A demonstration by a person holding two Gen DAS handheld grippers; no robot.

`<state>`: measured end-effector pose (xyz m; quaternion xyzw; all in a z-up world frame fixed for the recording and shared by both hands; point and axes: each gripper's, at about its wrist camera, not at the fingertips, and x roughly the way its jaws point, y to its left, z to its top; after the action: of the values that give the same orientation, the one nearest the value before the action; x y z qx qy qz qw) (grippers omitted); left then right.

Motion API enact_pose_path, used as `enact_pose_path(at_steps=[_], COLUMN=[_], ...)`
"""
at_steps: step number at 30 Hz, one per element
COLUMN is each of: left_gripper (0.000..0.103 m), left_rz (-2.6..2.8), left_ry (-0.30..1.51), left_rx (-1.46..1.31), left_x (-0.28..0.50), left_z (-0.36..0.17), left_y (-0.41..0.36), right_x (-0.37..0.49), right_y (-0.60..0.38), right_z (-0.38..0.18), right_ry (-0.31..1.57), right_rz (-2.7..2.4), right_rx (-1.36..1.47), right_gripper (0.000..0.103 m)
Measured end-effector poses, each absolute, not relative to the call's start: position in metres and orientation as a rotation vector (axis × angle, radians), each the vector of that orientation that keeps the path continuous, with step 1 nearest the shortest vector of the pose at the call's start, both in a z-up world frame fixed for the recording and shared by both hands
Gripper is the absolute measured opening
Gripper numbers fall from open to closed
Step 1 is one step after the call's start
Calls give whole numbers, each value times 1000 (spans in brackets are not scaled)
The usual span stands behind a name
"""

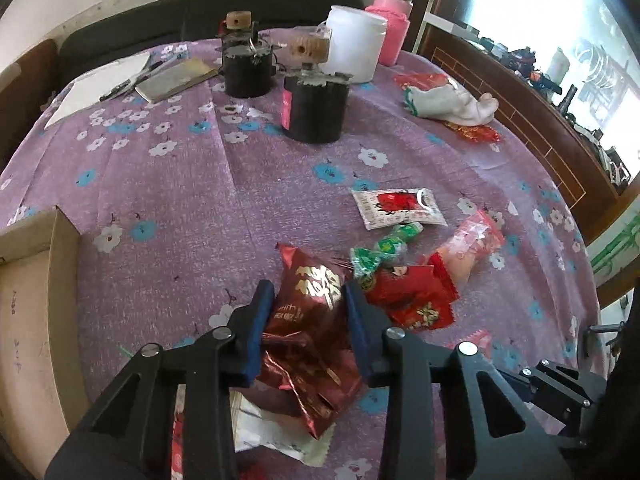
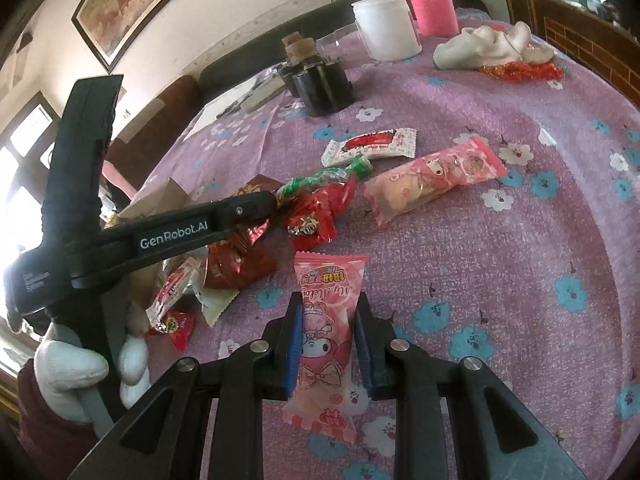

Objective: Organize snacks
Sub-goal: 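Carry both snacks into the cardboard tray and open both tools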

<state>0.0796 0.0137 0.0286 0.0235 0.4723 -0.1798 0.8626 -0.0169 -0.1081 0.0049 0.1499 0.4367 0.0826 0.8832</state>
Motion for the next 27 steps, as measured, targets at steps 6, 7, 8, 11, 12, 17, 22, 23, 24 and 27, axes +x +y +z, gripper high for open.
enact_pose_path(at_steps=[6,7,8,11,12,17,22,23,24,27], left_gripper=[31,31,31,31,31,31,31,31,31,31], left_rz=[-376,-375,-377,-375,-373,-357,-303,-294,-285,-257], left_ry=[942,934,920,883,874,825,783,784,785,772], left_rx=[-15,-32,-57,-115,-127,-171,-203,-209,-215,-210], left_x=[61,59,53,33,28,-4,-29,-32,-35,-44], left_z=[50,55,61,78,82,99,102,102,102,103], left_y=[28,30,36,56,61,100,143,151,159,180], right_x=[-25,-26,-28,-32,-33,-35,-35,-37,-37,-37], right_y=[-104,-103,-101,-101,-101,-100,-94,-93,-92,-82], right_z=[13,15,17,23,24,25,26,26,27,32], right_ry=[859,849,833,798,789,779,762,757,755,766], right_rz=[197,208,227,254,261,271,258,255,249,241], right_rx=[299,300,304,308,311,317,282,277,268,239], right_gripper=[24,24,24,24,24,24,24,24,24,24])
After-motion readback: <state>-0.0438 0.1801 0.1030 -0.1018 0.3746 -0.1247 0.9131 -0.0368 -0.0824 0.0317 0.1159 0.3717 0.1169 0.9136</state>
